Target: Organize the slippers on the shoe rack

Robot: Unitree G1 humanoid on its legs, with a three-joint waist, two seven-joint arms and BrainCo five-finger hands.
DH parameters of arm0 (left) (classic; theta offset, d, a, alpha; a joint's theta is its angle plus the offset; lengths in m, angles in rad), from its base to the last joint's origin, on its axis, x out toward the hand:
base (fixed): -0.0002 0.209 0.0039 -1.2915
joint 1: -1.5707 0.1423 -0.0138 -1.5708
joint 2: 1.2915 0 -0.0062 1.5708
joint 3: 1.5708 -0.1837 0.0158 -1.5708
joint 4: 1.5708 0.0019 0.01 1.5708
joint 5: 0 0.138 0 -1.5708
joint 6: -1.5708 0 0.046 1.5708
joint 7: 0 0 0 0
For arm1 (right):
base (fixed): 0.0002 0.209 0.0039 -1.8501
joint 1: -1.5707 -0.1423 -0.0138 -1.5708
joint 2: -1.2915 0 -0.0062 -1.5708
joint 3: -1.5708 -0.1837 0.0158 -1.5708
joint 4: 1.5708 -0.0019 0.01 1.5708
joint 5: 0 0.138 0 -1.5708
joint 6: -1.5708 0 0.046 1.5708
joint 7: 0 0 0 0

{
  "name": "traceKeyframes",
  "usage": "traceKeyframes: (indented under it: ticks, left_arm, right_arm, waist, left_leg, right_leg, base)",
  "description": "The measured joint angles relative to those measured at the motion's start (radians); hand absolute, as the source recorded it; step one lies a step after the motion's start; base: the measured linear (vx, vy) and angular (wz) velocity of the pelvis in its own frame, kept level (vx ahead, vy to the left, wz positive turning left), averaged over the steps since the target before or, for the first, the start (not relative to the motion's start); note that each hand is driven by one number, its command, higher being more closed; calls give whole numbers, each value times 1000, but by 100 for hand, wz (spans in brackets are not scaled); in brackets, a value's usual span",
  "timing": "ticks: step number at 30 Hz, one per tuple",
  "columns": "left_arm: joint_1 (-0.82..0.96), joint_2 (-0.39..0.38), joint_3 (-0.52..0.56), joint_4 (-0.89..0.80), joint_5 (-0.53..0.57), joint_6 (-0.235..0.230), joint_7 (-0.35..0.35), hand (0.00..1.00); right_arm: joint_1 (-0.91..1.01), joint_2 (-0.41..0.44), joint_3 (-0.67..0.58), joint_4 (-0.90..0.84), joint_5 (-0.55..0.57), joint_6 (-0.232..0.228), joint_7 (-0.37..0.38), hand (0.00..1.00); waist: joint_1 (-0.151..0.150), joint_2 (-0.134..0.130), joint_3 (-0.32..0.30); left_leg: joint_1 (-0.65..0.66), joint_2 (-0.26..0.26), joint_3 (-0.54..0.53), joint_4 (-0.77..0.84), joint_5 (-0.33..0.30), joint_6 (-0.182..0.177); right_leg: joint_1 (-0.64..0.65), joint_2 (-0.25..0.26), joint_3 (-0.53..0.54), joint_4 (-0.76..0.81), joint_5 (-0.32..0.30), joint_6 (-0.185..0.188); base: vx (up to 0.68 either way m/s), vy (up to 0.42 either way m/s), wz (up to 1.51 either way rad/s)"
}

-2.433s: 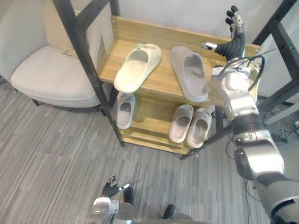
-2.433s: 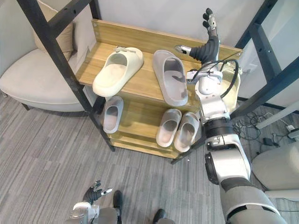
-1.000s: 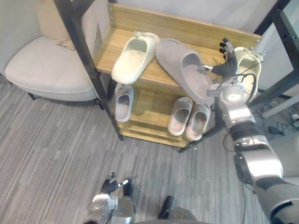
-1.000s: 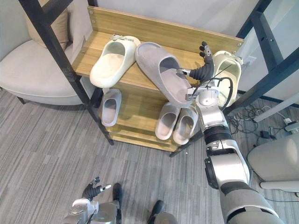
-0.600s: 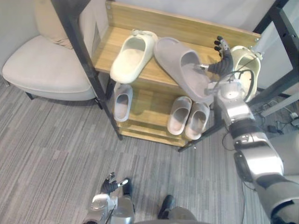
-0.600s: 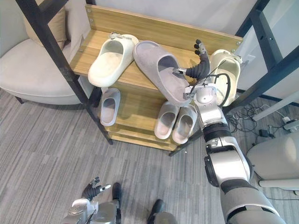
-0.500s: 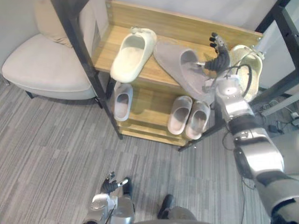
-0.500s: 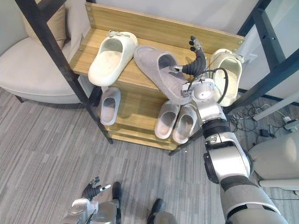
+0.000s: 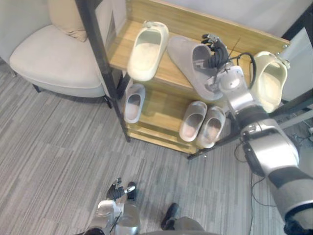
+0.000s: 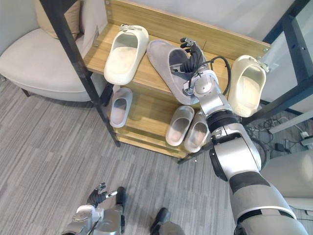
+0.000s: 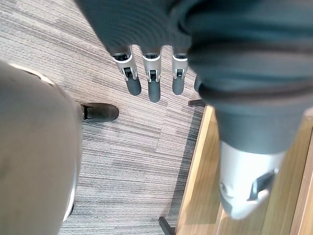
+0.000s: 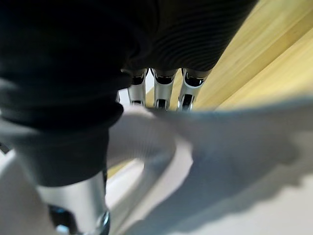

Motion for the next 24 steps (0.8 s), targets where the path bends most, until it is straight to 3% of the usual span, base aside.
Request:
traceKeyframes:
  ticks: [2,6,11,19,24]
  left_arm:
    - [-4,1,0,1,0,0,-7,0]
    - [-14,15,1,7,-11,2,-8,0]
    - [-14,16,1,8,-18,3,-8,0]
    - [-5,19,9,10,-19,7,-7,0]
    - [15,24,14,14,-18,7,-7,0]
  right_arm:
    - [-8,-1,3,3,0,1,-1,100]
    - [-14,0,3,3,3,1,0,100]
    - [9,-1,-5,-17,8,0,-1,100]
    - [176,-12,-34,-255,12,-11,-15,100]
    - [346,-13,-121,-504,12,-23,-53,100]
  waist:
    - [1,-2,0]
    - [5,-32,0]
    - [0,-35,-1]
    - [-22,-38,-3]
    - [-61,-40,-17]
  left_leg:
    - [-7,0,-10,0,3,0]
    - [-12,6,-10,0,9,-1]
    - [-9,7,-1,1,10,-2]
    - [7,14,40,1,10,-2]
    - [14,16,48,1,9,-2]
  right_leg:
    - [-1,1,-7,-2,0,0]
    - [-3,7,-9,-4,1,-2]
    - [-4,8,-1,-4,2,-3]
    - [-15,8,39,3,7,-9]
    - [-16,9,52,4,9,-11]
  base:
    - [-35,-14,12]
    - [-21,-11,4]
    - [-5,-1,-2]
    - [-21,-1,-15]
    - [-29,-2,-8]
